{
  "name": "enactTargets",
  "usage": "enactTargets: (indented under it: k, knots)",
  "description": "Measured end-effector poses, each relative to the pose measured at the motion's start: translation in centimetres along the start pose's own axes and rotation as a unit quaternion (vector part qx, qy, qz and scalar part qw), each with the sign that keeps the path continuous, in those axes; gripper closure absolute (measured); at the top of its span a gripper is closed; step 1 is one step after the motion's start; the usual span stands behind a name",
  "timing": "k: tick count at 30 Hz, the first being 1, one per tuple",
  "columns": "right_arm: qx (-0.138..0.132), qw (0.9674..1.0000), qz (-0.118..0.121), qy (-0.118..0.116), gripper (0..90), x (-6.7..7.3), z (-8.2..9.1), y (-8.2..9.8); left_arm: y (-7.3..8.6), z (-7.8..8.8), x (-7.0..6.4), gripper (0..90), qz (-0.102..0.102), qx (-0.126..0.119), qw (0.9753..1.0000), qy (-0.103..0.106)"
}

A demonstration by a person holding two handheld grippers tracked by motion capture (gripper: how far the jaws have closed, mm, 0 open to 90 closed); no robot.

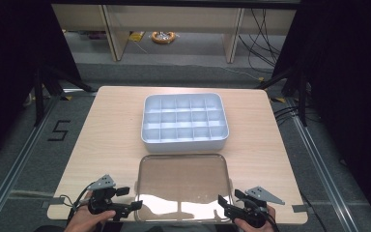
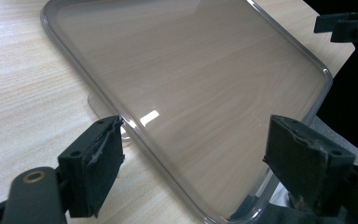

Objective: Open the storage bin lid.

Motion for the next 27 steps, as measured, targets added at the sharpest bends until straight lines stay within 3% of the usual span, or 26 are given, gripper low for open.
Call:
enactTargets:
  k: [10,13,18,21,23,25,26,27]
  knots:
    - [0.003,1.0000,-0.007,0.002,28.6,0.0,0.6,0.6,0.2,0.2,0.0,18.8,0.012,-0.002,0.9999,-0.002]
    - [0.010,0.9998,-0.018,-0.003,28.5,0.0,0.6,0.6,0.2,0.2,0.0,18.8,0.011,-0.001,0.9999,0.003]
    - [0.000,0.9998,-0.017,-0.014,28.5,-0.3,0.3,0.6,0.1,0.0,0.2,19.0,0.018,0.000,0.9998,0.001]
    - [0.016,0.9983,-0.054,-0.015,28.5,0.0,0.5,0.8,0.1,0.1,0.4,19.1,0.019,-0.001,0.9998,-0.002]
    - [0.009,0.9991,-0.039,-0.015,28.5,-0.6,0.1,0.9,0.1,0.2,0.4,19.2,0.021,-0.002,0.9998,0.004]
    - [0.020,0.9976,-0.064,-0.017,28.4,-0.5,0.1,1.1,0.1,0.2,0.5,19.7,0.026,0.004,0.9996,0.011]
    - [0.020,0.9980,-0.057,-0.020,28.4,-0.7,0.0,1.1,0.2,0.2,0.5,20.1,0.031,0.007,0.9994,0.015]
    - [0.022,0.9966,-0.077,-0.020,28.4,-0.5,0.0,1.1,0.2,0.2,0.5,20.3,0.031,0.007,0.9994,0.015]
Point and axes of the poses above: each handheld gripper's, and its own axes: z roughly backward along the jaws, y roughly out of its underside, x roughly to its left, the point moved 6 cm from there along -z, roughly forward along the jaws, and after that the axes turned 10 degrees about z, right-handed, at the moved point
